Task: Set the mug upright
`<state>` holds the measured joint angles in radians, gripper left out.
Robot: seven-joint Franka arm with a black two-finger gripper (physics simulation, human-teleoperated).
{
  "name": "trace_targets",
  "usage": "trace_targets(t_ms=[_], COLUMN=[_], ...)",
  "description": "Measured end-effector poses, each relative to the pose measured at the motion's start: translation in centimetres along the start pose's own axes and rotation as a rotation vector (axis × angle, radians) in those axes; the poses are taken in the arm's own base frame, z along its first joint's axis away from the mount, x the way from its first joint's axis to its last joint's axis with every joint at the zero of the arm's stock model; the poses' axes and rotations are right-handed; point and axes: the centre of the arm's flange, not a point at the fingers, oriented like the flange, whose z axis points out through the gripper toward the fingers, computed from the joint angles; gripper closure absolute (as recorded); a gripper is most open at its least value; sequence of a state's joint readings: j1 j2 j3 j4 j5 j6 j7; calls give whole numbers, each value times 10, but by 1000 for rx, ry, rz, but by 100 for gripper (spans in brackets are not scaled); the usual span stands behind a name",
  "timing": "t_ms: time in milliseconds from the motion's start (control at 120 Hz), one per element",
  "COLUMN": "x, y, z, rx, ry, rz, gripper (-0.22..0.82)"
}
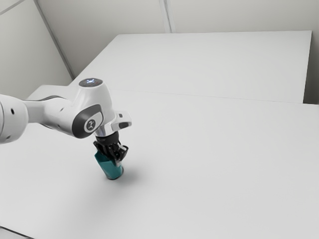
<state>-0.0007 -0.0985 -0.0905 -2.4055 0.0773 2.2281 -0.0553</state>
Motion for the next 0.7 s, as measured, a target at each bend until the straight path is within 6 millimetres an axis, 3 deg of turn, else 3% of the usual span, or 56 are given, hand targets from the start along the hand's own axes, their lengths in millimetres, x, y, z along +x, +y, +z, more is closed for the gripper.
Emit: trace_targets(t_ms=[125,267,442,583,700], x=[-1,-7,-9,5,18], y=[1,4,9,6,3], z=[-9,-33,-57,-98,-118], rx=[-2,1,5,4,1], ry=[19,64,86,99,75], rz=[-10,-14,-13,-24,-33], gripper=[34,19,9,6,4])
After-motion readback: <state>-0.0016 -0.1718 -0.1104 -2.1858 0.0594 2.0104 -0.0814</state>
